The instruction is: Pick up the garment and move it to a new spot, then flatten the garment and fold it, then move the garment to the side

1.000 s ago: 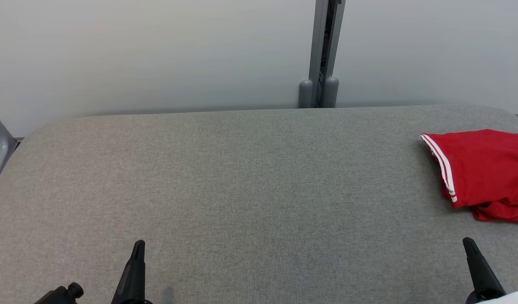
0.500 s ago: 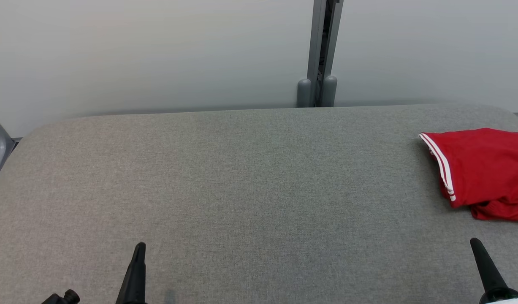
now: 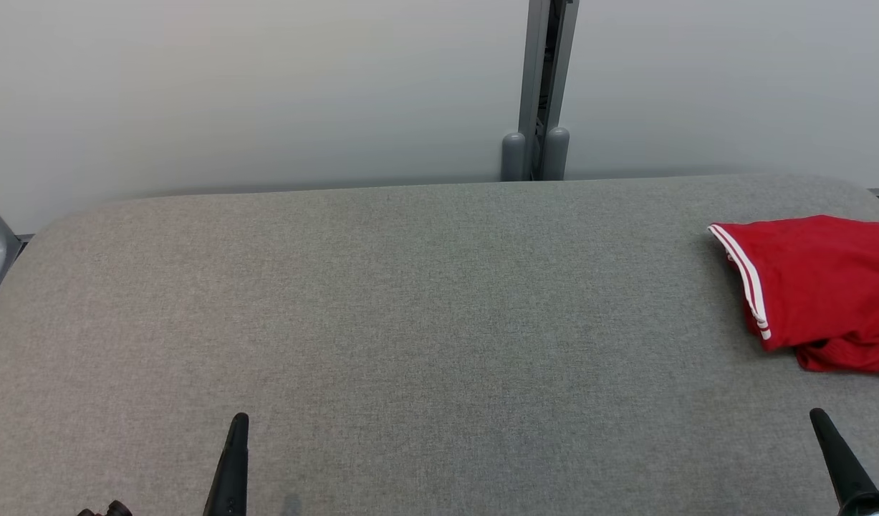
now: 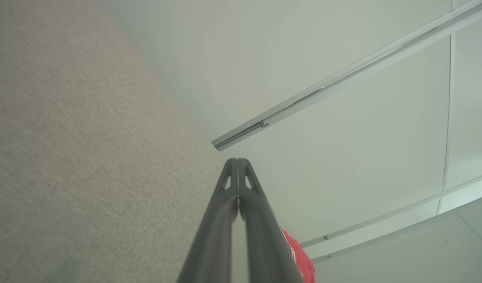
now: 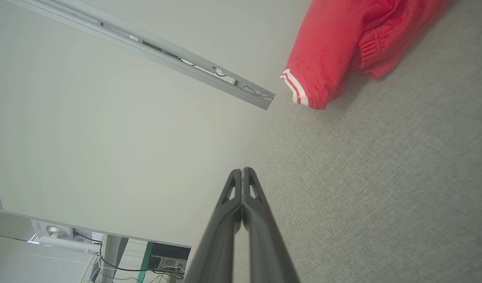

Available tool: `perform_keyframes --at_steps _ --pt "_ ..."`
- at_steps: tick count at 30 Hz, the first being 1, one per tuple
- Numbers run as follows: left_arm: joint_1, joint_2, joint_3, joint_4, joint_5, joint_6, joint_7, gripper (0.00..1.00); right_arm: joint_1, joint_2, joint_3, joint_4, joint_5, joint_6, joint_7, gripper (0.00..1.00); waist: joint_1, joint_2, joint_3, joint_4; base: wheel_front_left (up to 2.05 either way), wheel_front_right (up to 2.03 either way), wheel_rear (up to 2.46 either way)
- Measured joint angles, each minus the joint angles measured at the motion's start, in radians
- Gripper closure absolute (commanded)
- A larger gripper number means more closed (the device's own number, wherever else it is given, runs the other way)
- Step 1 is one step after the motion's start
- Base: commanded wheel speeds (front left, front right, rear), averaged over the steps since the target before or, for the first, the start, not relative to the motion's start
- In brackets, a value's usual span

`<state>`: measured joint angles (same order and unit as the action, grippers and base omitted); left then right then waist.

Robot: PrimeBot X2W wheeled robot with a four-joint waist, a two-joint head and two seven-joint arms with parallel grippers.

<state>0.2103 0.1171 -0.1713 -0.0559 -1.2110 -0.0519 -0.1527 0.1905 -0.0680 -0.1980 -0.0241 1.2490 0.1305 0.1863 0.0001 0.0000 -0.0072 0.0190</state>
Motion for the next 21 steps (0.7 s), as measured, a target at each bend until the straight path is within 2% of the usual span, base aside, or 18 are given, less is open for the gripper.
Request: perform_keyframes --at_steps 21 --pt "0.027 -0.027 0.015 -0.034 -0.168 -0.034 0.017 1.0 0.013 0.007 -0.053 -0.017 0.192 0.0 0.063 1.0 0.0 0.0 0.004 -0.007 0.0 0.0 0.0"
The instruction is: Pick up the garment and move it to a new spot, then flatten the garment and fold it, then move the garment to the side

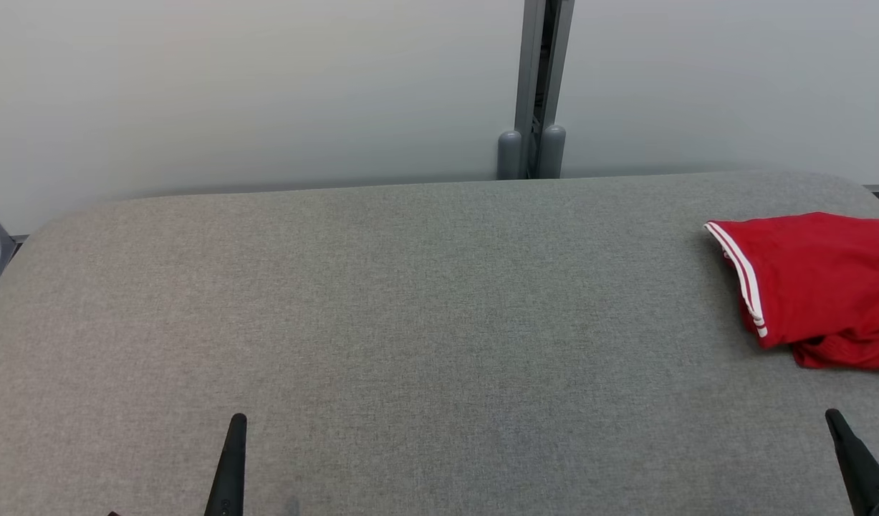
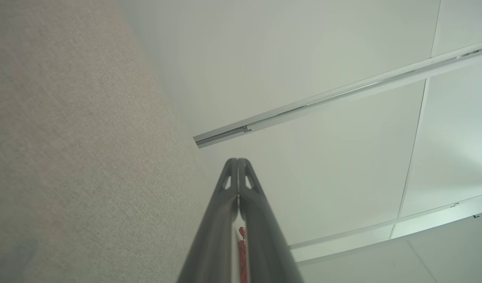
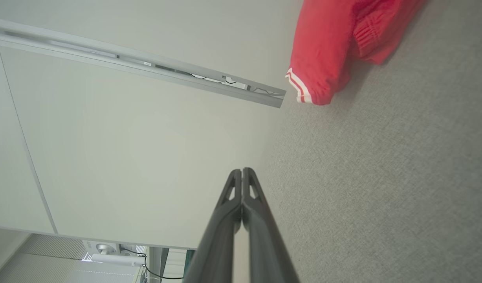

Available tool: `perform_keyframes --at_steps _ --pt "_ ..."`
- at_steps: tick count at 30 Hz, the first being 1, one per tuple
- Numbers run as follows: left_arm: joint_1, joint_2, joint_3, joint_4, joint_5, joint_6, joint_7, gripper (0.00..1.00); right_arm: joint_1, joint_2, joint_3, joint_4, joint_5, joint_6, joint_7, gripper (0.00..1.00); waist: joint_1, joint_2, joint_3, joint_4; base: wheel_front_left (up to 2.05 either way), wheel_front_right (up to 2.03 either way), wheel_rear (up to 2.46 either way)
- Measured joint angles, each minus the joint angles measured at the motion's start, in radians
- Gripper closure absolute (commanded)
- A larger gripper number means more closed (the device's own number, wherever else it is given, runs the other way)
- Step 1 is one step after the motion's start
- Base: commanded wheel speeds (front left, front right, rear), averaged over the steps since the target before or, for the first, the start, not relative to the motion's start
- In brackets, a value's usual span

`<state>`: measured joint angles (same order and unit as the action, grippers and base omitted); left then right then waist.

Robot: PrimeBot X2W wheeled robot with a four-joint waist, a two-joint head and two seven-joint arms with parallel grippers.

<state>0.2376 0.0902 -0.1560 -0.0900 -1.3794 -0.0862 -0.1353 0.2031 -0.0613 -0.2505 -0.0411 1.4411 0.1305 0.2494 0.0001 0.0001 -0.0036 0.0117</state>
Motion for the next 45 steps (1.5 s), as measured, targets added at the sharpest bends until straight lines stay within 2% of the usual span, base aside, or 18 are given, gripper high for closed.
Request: perform_keyframes --at_steps 31,45 --pt "0.025 -0.034 0.02 -0.045 -0.212 -0.043 0.021 1.0 0.014 0.006 -0.062 -0.016 0.245 0.0 0.079 1.0 0.0 0.0 0.006 -0.011 0.0 0.0 0.0" --pt "0.026 -0.036 0.022 -0.047 -0.218 -0.044 0.022 1.0 0.017 0.009 -0.066 -0.017 0.251 0.0 0.085 1.0 0.0 0.0 0.006 -0.012 0.0 0.0 0.0"
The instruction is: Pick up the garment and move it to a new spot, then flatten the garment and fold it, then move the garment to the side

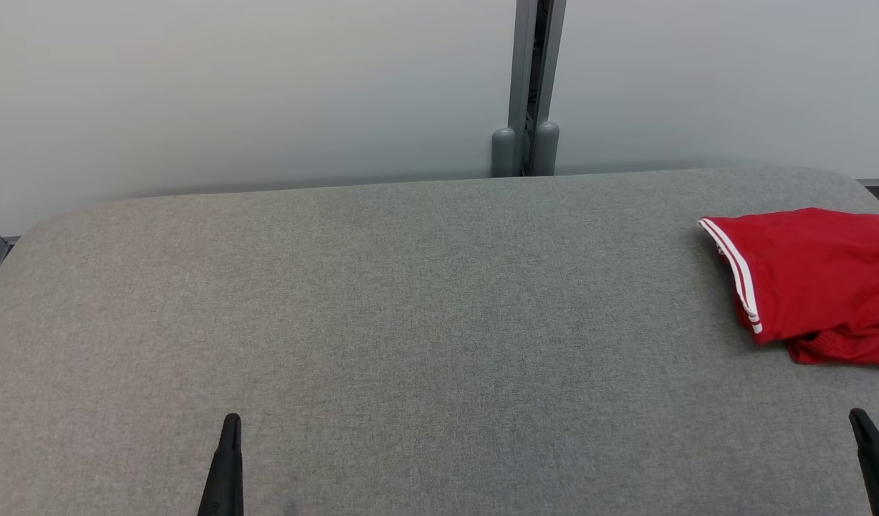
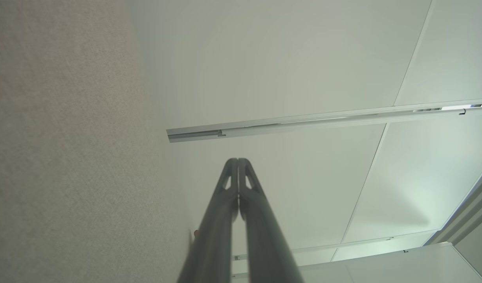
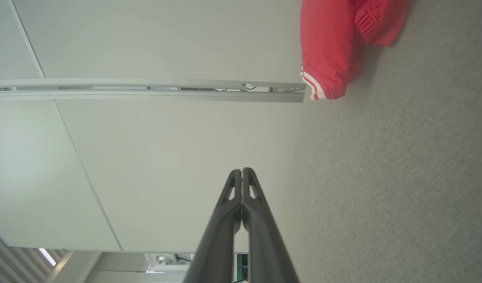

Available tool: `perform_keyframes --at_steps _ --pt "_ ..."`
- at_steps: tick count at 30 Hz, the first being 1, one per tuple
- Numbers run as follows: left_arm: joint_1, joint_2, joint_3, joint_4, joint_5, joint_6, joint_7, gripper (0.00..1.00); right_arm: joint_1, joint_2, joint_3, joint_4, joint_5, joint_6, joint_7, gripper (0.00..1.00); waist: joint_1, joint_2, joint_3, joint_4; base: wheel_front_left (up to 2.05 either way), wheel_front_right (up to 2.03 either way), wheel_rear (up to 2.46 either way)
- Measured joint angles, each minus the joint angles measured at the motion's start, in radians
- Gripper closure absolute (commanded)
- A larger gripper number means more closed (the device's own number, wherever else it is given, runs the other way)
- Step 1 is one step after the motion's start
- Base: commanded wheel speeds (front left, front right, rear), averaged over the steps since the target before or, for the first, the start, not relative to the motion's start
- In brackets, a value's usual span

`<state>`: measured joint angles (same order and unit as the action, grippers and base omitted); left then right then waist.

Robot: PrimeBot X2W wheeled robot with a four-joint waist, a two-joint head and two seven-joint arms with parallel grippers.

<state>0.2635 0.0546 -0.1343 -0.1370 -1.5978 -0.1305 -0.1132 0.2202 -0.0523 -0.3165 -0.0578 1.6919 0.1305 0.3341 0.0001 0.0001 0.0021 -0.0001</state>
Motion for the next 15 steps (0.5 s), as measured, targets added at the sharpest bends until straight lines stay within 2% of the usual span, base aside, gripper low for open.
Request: perform_keyframes --at_steps 15 --pt "0.0 -0.001 0.002 0.0 0.0 0.0 0.003 1.0 0.0 0.001 -0.001 0.0 0.0 0.0 0.001 1.0 0.0 0.0 0.0 0.0 0.0 0.0 0.0"
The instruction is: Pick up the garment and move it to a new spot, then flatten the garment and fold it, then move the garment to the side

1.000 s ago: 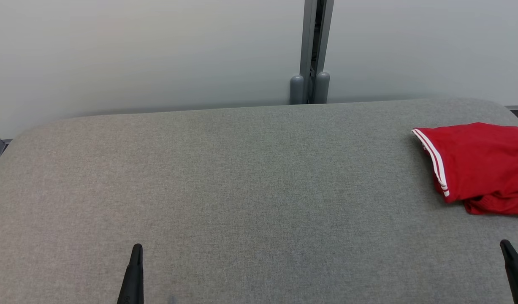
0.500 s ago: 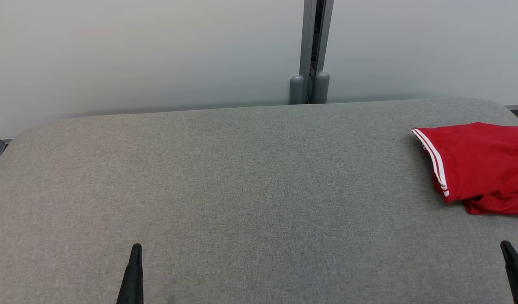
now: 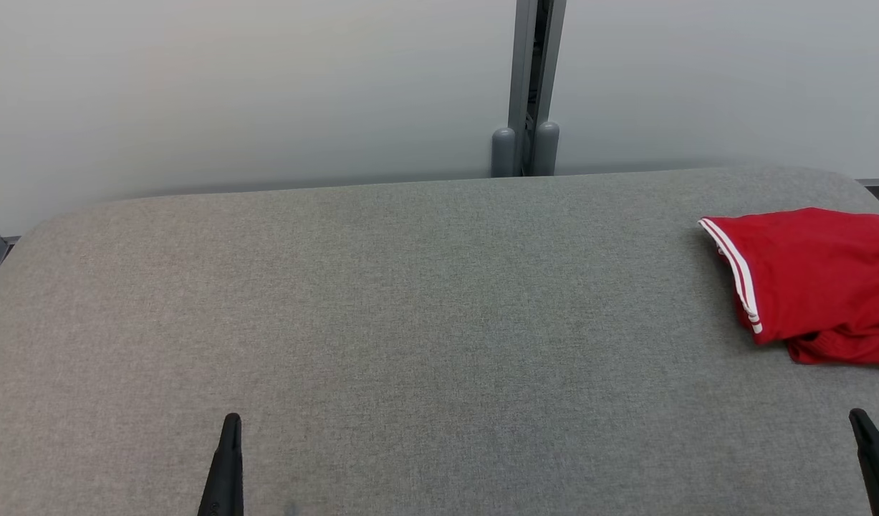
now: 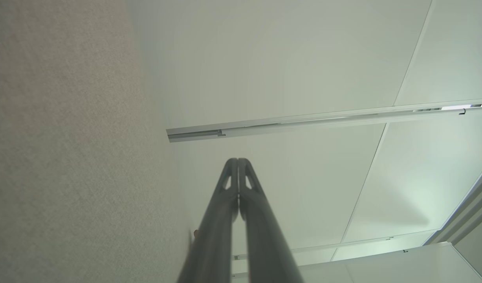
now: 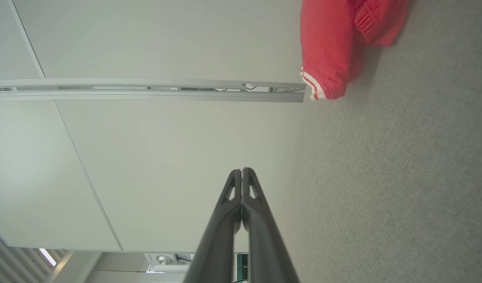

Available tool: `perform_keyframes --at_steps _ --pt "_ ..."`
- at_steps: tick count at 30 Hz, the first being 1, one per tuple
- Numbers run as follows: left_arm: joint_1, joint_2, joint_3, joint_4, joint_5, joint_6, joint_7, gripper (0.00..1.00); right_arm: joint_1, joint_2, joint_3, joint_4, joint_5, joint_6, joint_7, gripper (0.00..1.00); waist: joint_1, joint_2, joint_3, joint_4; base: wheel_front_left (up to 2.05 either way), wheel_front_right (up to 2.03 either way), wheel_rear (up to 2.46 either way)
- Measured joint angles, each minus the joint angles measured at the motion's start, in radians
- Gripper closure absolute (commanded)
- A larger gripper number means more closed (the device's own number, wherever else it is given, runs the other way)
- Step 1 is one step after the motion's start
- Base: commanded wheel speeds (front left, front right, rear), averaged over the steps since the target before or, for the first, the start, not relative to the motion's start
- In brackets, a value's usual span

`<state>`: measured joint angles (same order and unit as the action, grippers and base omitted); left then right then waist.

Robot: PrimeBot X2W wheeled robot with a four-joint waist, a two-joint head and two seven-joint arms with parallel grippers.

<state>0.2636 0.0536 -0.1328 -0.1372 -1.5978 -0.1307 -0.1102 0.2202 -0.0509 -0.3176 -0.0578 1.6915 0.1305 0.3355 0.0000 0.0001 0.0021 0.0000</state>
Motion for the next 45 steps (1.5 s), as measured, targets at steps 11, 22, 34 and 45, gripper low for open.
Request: perform_keyframes --at_steps 11,22,34,45 --pt "0.0 -0.001 0.0 0.0 0.0 0.0 0.001 1.0 0.0 0.001 -0.001 0.0 0.0 0.0 0.0 1.0 0.0 0.0 0.0 0.0 0.0 0.0 0.0" --pt "0.0 -0.001 0.001 0.0 0.0 0.0 0.001 1.0 0.0 0.001 -0.001 0.0 0.0 0.0 0.0 1.0 0.0 0.0 0.0 0.0 0.0 0.0 0.0" --pt "0.0 -0.002 0.002 0.0 0.0 0.0 0.003 1.0 0.0 0.001 -0.001 0.0 0.0 0.0 0.002 1.0 0.0 0.0 0.0 0.0 0.0 0.0 0.0" --pt "0.0 -0.002 0.002 0.0 0.0 0.0 0.003 1.0 0.0 0.001 -0.001 0.0 -0.001 0.0 0.002 1.0 0.0 0.0 0.0 0.0 0.0 0.0 0.0"
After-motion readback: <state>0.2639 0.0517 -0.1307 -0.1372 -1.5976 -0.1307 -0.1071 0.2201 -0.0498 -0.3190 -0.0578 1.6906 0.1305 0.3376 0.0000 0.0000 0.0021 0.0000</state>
